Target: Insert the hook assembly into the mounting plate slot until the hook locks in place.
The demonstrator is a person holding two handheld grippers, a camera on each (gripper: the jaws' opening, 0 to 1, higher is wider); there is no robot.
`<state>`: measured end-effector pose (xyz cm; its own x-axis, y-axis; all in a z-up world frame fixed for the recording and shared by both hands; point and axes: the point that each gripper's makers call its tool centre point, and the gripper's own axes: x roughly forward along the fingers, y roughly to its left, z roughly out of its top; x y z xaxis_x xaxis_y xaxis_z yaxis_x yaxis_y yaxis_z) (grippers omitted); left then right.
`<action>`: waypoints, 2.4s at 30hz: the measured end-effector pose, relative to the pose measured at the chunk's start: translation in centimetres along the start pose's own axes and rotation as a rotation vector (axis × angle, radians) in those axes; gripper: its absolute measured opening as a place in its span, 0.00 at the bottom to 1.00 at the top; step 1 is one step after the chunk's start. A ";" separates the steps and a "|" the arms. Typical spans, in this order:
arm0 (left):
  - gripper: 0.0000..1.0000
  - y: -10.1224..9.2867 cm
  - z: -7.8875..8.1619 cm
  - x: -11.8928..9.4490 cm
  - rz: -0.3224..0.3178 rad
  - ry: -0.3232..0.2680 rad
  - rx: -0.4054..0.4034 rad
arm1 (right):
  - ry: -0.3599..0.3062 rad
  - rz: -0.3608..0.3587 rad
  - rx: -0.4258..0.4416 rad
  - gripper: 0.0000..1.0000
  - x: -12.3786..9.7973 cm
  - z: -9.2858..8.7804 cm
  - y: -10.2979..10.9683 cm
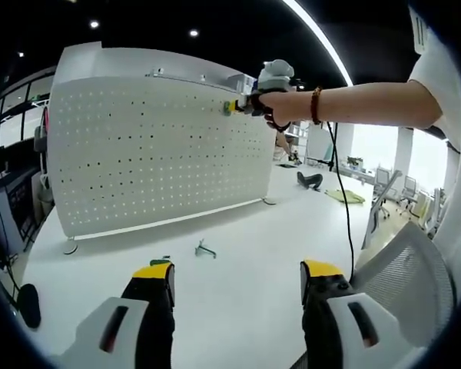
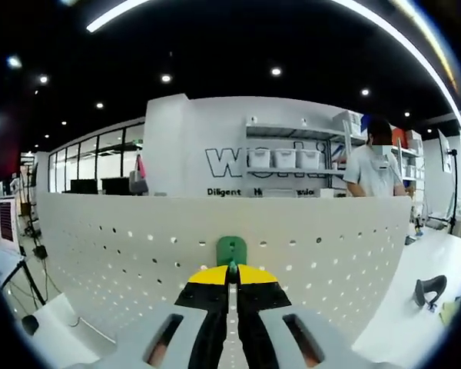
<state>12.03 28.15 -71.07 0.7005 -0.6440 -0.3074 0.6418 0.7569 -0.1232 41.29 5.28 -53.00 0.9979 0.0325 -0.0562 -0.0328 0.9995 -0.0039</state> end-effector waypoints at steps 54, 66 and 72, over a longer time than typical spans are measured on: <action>0.68 -0.5 0.0 0.2 -0.033 -0.010 -0.020 | 0.018 -0.015 -0.065 0.01 0.1 -0.2 0.1; 0.68 -0.3 0.0 0.2 -0.031 -0.007 -0.021 | -0.027 -0.038 0.061 0.00 0.1 -0.3 0.0; 0.68 -0.3 0.0 0.2 -0.031 -0.007 -0.021 | -0.062 -0.061 -0.028 0.00 0.2 -0.1 0.1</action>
<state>11.95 27.83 -71.07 0.6827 -0.6680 -0.2961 0.6565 0.7387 -0.1527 41.47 5.42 -53.13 0.9996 -0.0269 0.0067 0.0271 0.9991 -0.0331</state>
